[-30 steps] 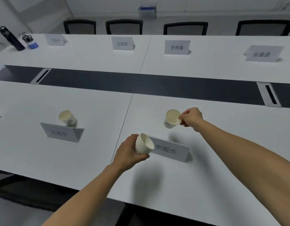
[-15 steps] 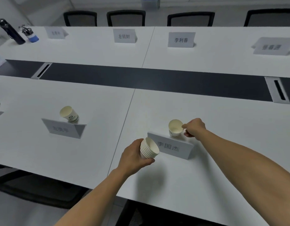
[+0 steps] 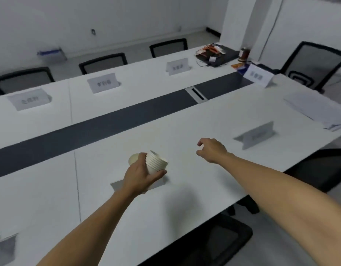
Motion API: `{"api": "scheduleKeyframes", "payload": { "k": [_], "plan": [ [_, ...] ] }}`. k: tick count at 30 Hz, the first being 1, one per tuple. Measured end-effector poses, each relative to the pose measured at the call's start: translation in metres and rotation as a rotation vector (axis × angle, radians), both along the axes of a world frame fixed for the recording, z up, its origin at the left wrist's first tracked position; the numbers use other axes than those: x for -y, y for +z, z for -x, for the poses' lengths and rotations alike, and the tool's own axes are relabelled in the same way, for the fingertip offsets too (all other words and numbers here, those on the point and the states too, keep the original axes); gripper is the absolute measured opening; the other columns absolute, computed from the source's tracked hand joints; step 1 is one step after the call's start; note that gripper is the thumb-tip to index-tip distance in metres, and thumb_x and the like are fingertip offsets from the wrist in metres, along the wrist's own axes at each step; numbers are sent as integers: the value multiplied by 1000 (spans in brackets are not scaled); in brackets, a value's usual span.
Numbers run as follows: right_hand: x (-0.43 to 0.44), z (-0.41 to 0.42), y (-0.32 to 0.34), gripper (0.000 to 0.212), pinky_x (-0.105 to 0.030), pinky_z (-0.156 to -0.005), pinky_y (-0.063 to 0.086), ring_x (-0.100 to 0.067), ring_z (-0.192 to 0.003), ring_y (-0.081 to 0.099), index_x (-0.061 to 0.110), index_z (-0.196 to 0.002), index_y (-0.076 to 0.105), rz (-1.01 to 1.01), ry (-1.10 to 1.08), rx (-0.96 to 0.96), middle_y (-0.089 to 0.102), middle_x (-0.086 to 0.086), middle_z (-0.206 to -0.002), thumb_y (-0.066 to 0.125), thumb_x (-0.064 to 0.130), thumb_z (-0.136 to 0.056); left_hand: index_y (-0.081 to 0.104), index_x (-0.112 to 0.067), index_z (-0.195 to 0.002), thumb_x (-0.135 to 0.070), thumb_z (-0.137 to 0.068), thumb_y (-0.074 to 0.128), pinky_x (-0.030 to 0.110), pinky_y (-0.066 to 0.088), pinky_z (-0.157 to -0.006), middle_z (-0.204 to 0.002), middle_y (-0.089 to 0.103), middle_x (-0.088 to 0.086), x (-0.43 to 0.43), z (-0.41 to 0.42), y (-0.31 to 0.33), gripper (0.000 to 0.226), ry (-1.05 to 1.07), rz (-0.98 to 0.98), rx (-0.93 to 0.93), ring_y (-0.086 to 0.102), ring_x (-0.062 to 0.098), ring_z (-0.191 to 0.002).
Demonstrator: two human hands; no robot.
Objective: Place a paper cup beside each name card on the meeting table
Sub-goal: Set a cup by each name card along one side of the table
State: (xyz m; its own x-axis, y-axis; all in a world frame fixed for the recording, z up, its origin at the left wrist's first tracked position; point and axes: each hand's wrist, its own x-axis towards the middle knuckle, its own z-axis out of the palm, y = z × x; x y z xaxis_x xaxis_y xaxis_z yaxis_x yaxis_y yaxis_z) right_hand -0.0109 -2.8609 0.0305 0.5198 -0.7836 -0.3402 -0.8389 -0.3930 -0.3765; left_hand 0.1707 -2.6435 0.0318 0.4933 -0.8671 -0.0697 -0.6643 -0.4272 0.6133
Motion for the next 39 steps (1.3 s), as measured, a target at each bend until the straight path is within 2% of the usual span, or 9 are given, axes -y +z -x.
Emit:
{"api": "scheduleKeyframes", "payload": {
  "k": [3, 6, 10, 13, 23, 26, 32, 39],
  "plan": [
    [9, 68, 10, 40, -34, -85, 50, -24, -103, 61, 20, -130, 55, 29, -104, 3, 65, -3, -119, 60, 33, -93, 35, -20, -121, -70, -71, 67, 46, 55, -64, -94, 60, 4, 35, 37, 10, 78, -72, 42, -8, 60, 29, -78],
    [18, 138, 21, 40, -35, -87, 50, -24, -106, 60, 19, -130, 55, 46, -213, 28, 63, -4, -120, 61, 34, -93, 33, -17, -128, -64, -74, 70, 43, 54, -74, -101, 57, 3, 71, 83, 22, 81, -168, 50, 33, 58, 29, -85],
    [38, 220, 30, 41, -36, -87, 50, -25, -106, 60, 19, -130, 55, 73, -297, 35, 63, -5, -120, 61, 34, -93, 32, -22, -131, -56, -71, 77, 47, 57, -74, -110, 54, 1, 113, 146, 29, 82, -287, 42, 13, 58, 28, -92],
    [59, 280, 33, 41, -36, -89, 51, -24, -106, 61, 20, -131, 55, 83, -318, 48, 64, -5, -120, 61, 35, -93, 34, -22, -133, -46, -70, 81, 44, 55, -81, -119, 54, 0, 145, 198, 28, 82, -347, 36, 34, 56, 24, -99],
    [144, 464, 34, 39, -35, -83, 52, -26, -101, 62, 15, -126, 59, 110, -330, -8, 63, -9, -117, 64, 31, -92, 46, -19, -123, -37, -64, 87, 46, 56, -76, -101, 58, -3, 237, 368, 12, 74, -285, 50, -103, 60, 26, -91],
    [171, 475, 29, 37, -34, -80, 52, -25, -101, 63, 16, -126, 60, 109, -310, -15, 66, -7, -117, 63, 31, -92, 46, -24, -122, -40, -64, 86, 46, 56, -76, -103, 61, -3, 260, 380, 10, 73, -305, 49, -74, 60, 25, -92],
    [234, 446, 20, 38, -35, -87, 52, -25, -104, 63, 19, -127, 59, 88, -189, -25, 66, -5, -119, 61, 34, -93, 38, -32, -129, -39, -65, 85, 48, 52, -85, -114, 56, -9, 322, 371, -2, 80, -282, -10, -17, 56, 23, -103],
    [316, 374, 38, 35, -32, -82, 48, -23, -104, 63, 21, -125, 60, 119, -37, -12, 67, -2, -118, 60, 35, -92, 42, -25, -125, -29, -64, 87, 44, 56, -85, -113, 58, -3, 397, 342, 2, 75, -233, -18, 37, 57, 23, -103]
  ]
}}
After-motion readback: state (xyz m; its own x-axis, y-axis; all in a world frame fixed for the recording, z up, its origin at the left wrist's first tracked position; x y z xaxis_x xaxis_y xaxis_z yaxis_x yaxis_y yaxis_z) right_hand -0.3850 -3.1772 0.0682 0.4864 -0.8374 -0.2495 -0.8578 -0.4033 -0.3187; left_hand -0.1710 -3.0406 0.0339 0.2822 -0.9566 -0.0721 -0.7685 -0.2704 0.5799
